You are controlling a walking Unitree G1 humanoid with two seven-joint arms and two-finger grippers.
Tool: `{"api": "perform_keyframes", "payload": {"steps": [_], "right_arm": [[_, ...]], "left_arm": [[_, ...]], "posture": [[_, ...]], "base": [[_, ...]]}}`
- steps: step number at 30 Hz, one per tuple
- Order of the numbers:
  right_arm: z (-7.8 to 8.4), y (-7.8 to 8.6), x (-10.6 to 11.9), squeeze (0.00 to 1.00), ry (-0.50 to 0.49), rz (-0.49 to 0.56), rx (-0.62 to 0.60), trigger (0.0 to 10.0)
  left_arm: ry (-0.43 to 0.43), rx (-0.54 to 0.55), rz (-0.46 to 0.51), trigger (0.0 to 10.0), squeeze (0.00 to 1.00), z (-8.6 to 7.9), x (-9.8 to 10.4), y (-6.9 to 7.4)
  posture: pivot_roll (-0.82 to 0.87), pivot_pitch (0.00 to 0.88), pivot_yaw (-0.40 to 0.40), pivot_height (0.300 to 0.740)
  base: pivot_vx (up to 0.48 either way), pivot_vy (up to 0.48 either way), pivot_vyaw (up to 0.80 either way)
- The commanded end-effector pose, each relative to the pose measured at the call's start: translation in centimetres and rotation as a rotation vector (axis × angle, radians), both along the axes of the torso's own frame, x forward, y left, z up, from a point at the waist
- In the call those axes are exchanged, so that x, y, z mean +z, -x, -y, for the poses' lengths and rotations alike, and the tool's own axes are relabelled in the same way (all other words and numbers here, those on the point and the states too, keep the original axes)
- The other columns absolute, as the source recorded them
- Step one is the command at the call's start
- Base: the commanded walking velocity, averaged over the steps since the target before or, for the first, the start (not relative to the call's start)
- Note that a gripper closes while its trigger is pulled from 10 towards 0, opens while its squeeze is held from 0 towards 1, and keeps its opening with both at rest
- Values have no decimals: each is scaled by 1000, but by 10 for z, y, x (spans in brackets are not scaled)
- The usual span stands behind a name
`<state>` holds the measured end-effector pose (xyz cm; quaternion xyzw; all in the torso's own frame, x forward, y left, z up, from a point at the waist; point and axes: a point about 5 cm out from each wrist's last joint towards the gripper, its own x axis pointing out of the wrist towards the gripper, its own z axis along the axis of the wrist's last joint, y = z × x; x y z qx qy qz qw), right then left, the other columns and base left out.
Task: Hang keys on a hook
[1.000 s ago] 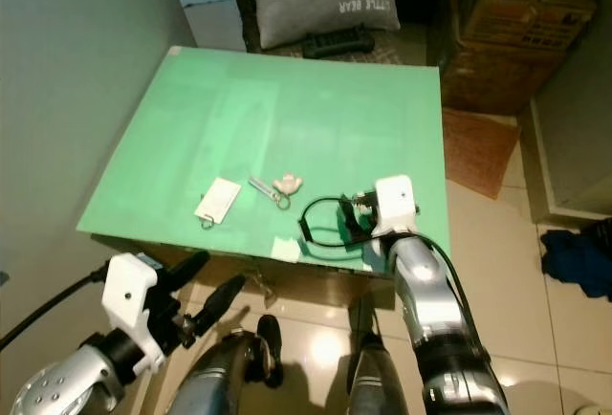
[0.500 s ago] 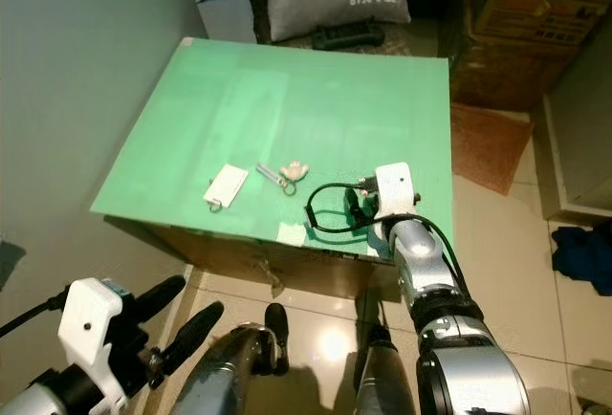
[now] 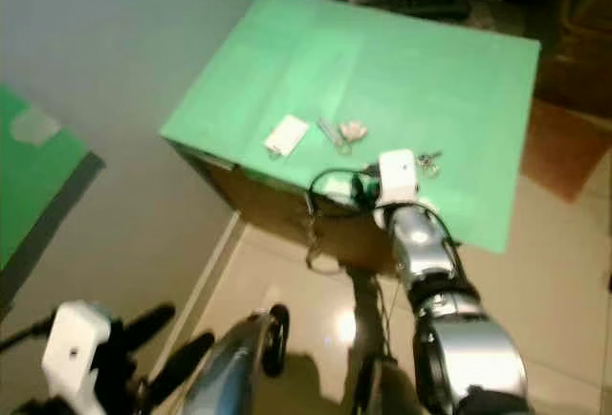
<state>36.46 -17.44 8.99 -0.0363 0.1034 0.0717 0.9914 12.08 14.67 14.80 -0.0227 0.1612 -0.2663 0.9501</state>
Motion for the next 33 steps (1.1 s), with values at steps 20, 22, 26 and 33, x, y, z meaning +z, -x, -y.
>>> {"api": "perform_keyframes", "payload": {"steps": [20, 22, 26, 33], "right_arm": [[8, 112, 8, 1000, 49, 361, -206, 10000], [18, 118, 15, 1000, 85, 395, -266, 10000], [24, 121, 21, 1000, 99, 403, -320, 10000], [25, 121, 15, 1000, 67, 319, -344, 10000]], "left_arm": [[105, 143, 150, 10000, 0, 36, -40, -112], [151, 184, 162, 10000, 0, 36, -39, -127], [181, 238, 169, 10000, 0, 33, -42, -140], [89, 109, 284, 10000, 0, 49, -34, -150]], "posture": [[-90, 0, 5, 740], [-106, 0, 15, 740], [-117, 0, 30, 740], [-111, 0, 50, 740]], "base": [[0, 0, 0], [0, 0, 0], [249, -232, 0], [390, -275, 0]]}}
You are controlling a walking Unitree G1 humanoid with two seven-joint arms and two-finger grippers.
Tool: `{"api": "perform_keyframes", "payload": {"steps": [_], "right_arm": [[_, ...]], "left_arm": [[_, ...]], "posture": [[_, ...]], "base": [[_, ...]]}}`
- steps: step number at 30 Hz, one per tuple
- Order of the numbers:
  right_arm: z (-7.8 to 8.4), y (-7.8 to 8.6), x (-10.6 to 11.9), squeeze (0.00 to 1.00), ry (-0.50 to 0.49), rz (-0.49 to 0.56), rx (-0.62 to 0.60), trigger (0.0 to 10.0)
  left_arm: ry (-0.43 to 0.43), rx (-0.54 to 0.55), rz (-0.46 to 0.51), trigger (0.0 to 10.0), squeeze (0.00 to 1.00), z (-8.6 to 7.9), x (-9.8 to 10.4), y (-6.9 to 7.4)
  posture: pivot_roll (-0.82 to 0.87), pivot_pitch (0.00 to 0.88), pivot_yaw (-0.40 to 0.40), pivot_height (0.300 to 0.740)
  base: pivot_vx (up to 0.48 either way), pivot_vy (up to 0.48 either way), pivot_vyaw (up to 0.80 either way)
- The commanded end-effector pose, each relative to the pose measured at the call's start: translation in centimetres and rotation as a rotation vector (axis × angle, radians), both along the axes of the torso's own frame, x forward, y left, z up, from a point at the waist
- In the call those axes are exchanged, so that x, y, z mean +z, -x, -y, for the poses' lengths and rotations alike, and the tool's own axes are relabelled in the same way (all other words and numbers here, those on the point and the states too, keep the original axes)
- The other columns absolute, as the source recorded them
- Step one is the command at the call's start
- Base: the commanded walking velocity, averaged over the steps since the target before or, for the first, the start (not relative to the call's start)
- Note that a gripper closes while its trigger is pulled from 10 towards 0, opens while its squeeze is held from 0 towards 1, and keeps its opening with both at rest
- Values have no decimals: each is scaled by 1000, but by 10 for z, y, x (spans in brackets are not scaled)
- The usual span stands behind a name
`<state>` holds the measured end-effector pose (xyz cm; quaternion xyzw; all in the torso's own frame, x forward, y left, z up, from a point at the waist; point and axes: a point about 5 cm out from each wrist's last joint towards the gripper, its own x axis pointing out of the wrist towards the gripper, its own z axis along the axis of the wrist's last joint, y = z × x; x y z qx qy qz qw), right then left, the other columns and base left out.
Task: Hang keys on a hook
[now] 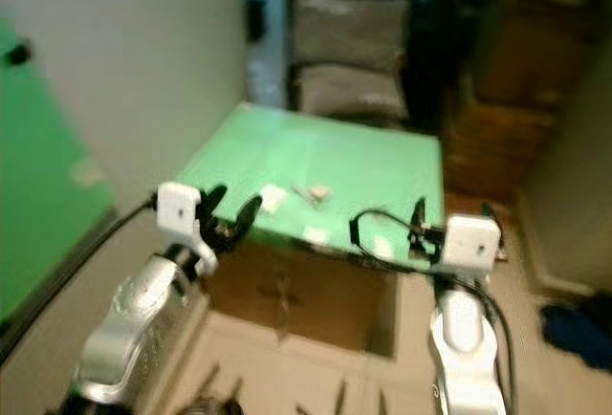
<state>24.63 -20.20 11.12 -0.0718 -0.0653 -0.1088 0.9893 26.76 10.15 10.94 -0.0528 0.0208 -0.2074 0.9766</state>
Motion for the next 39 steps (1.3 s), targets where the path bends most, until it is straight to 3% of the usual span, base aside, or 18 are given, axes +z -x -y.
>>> {"api": "perform_keyframes", "payload": {"steps": [1, 2, 12, 26, 39], "right_arm": [[-3, 3, -6, 1000, -23, -33, 0, 10000], [-5, 3, -10, 0, -31, -53, -1, 10000], [-8, 5, -18, 0, -28, -117, 19, 10000], [-15, 1, -19, 0, -32, -133, 79, 10000], [-13, 2, -22, 0, -29, -141, 86, 10000]], "left_arm": [[-29, -29, 27, 10000, 0, 4, 4, -3], [-30, -32, 29, 10000, 0, 2, 4, -5], [-30, -35, 49, 10000, 0, 1, 2, -10], [-53, -125, 103, 10000, 0, 12, 4, -10], [-47, -163, 112, 10000, 0, 15, 4, -7]], "posture": [[-111, 0, 50, 740], [-109, 0, 58, 740], [-122, 0, 66, 704], [-138, 0, 75, 704], [-136, 0, 69, 704]], "base": [[405, -255, 0], [420, 0, 0], [430, 0, -42], [434, 0, 0], [431, 0, -323]]}}
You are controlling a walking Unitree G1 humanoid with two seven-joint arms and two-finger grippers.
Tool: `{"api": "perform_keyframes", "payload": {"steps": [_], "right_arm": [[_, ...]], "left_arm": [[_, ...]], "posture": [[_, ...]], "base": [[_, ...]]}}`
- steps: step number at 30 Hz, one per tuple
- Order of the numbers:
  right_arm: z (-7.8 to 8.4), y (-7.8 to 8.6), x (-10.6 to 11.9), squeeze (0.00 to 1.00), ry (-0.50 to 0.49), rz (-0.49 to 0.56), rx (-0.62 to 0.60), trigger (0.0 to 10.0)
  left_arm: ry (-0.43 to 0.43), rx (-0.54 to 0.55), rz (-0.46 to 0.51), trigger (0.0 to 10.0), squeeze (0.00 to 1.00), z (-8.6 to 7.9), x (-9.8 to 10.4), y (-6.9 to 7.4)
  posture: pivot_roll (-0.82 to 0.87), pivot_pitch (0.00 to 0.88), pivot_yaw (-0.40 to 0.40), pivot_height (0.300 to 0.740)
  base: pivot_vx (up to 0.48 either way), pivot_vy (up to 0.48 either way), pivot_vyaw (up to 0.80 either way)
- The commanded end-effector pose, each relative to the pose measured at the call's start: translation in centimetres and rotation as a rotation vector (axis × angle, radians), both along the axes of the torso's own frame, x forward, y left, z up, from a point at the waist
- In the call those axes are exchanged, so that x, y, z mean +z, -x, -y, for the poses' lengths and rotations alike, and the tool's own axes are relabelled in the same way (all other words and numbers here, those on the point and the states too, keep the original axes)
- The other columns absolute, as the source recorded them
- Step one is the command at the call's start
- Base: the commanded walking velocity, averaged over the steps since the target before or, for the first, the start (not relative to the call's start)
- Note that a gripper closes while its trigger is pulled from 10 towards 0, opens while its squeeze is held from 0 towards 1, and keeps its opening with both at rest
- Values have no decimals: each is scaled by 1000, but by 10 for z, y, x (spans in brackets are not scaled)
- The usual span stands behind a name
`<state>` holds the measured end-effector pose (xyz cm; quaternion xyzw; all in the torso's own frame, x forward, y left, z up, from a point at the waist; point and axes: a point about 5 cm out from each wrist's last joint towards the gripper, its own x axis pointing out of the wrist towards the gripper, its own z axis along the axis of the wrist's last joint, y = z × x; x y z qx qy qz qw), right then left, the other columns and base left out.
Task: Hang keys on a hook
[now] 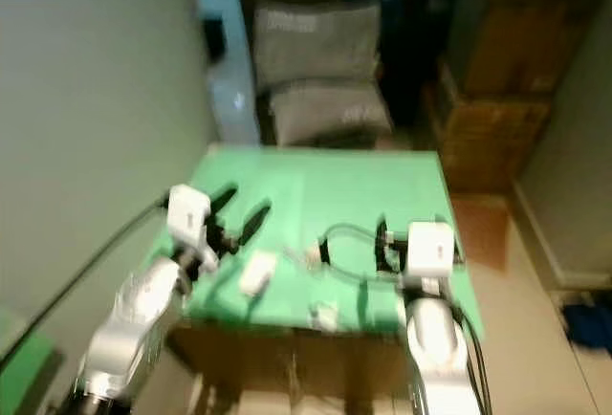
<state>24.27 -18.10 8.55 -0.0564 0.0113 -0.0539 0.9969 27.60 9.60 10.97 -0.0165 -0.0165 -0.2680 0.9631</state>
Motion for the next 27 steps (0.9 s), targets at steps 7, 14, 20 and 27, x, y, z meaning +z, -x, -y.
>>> {"api": "perform_keyframes", "payload": {"steps": [7, 14, 20, 27], "right_arm": [[8, -6, 0, 0, 22, -14, -5, 10000], [4, -14, -5, 0, -15, -30, -4, 10000], [3, -12, -11, 0, -30, -51, -5, 10000], [6, -10, -13, 0, -36, -58, -12, 10000]], "left_arm": [[-18, -1, 21, 10000, 0, 5, 4, -1], [-74, 35, 24, 10000, 0, -3, 1, -5], [-87, 30, 10, 10000, 0, -1, -3, -2], [-101, 4, 17, 10000, 0, 7, -4, -1]], "posture": [[-122, 0, 66, 687], [-105, 0, 64, 683], [-103, 0, 64, 656], [-112, 0, 66, 625]], "base": [[185, 0, -239], [0, 0, 0], [0, 0, 0], [0, 0, 0]]}}
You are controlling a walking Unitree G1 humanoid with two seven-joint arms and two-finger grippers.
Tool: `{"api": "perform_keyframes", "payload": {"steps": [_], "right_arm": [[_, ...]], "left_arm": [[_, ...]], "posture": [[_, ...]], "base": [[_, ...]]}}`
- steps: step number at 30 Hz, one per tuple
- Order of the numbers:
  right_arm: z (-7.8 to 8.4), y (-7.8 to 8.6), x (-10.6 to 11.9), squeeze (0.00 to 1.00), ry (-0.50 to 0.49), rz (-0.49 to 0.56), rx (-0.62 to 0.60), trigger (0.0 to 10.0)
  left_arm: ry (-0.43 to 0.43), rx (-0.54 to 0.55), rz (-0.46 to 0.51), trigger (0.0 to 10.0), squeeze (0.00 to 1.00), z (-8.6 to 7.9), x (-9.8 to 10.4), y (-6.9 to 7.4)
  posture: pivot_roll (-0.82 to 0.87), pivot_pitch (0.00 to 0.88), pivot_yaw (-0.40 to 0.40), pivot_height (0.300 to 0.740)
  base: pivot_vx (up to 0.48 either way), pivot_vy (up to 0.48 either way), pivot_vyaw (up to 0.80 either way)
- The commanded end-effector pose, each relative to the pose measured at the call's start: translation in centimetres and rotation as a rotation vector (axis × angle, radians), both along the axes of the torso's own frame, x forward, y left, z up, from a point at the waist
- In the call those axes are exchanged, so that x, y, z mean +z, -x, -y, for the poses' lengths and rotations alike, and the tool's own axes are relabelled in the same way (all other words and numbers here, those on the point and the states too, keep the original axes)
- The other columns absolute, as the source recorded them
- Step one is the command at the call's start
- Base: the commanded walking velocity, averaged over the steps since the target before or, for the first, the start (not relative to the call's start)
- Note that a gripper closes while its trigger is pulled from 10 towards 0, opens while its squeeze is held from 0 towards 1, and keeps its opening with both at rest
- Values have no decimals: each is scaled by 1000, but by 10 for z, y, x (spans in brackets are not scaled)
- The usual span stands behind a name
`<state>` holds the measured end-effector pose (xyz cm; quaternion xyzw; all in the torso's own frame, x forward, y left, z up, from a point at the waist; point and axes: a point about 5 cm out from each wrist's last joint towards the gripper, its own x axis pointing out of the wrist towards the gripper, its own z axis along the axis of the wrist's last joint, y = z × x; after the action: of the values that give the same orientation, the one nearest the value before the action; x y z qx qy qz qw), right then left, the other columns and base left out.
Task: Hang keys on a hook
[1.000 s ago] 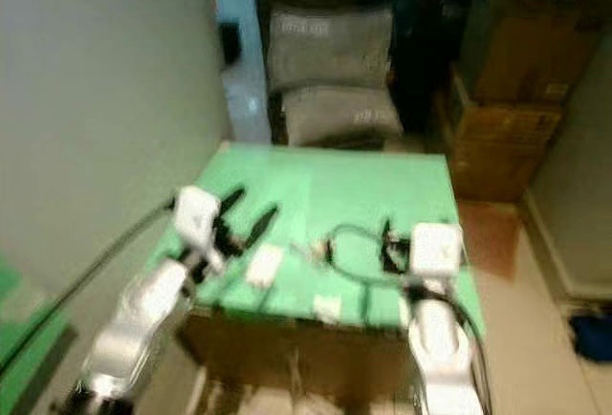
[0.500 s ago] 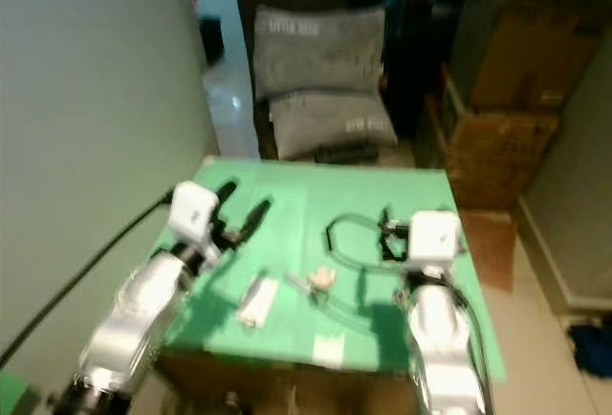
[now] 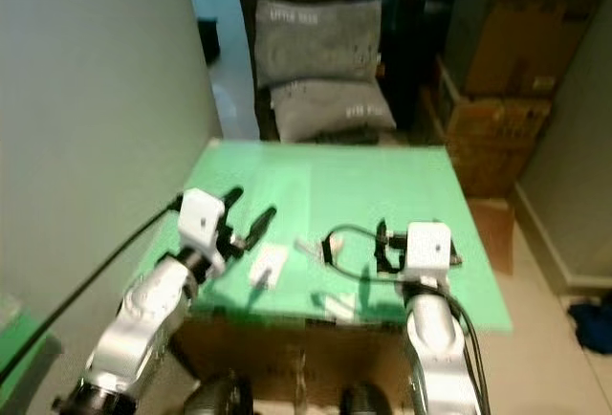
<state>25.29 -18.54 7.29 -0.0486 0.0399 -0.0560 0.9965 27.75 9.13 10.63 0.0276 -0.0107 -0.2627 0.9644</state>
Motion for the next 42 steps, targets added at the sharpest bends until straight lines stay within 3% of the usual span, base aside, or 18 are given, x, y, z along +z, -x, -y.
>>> {"api": "perform_keyframes", "payload": {"steps": [1, 15, 20, 24, 32, 42], "right_arm": [[2, 1, -1, 0, -14, -6, -7, 10000], [3, 8, 1, 0, 5, 25, -30, 10000], [4, 8, 30, 0, 117, 178, -37, 10000], [8, 12, 51, 0, 145, 266, -79, 10000], [16, 28, 33, 0, 112, 176, -133, 10000], [13, 28, 34, 0, 127, 173, -123, 10000]], "left_arm": [[-15, -10, 4, 10000, 0, 3, 0, 1], [-9, -55, 38, 10000, 0, 13, 5, 7], [14, -42, 44, 10000, 0, 14, 7, 7], [56, -26, 41, 10000, 0, 16, 9, 7], [89, -81, 49, 10000, 0, 23, 12, 10], [104, -99, 42, 10000, 0, 26, 10, 14]], "posture": [[-113, 0, 67, 621], [-124, 0, 76, 603], [-129, 0, 77, 603], [-142, 0, 74, 603], [-149, 0, 73, 603], [-155, 0, 69, 603]], "base": [[0, 0, 0], [0, 0, -29], [0, 0, 0], [0, 0, 0], [163, -217, 0], [391, -273, 0]]}}
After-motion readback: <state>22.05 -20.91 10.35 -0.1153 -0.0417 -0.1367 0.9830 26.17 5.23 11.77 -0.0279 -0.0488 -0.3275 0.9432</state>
